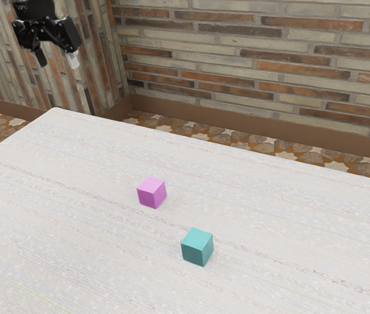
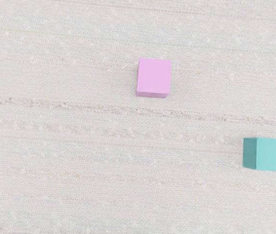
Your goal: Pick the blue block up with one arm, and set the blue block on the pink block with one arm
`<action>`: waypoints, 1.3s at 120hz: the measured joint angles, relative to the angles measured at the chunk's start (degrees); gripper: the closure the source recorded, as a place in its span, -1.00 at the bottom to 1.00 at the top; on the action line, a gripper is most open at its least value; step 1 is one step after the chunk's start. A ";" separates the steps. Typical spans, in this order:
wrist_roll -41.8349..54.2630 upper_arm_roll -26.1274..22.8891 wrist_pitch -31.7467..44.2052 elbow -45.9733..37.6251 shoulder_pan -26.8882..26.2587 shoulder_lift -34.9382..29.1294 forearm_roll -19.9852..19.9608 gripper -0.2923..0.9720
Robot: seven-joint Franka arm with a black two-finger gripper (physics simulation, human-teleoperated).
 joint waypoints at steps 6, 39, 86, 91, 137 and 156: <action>-0.48 -0.49 0.88 -0.49 0.25 0.40 0.39 -0.54; -5.39 -6.97 7.85 -5.31 -5.27 11.39 2.79 -0.53; -13.42 -14.38 30.99 -26.96 -5.37 12.45 2.44 -0.53; -14.15 -15.51 32.93 -28.01 -5.43 12.60 2.67 -0.53; -21.13 -22.37 48.44 -41.45 -5.53 12.67 4.36 -0.53; -23.58 -23.42 52.39 -42.01 -5.63 14.32 5.89 -0.53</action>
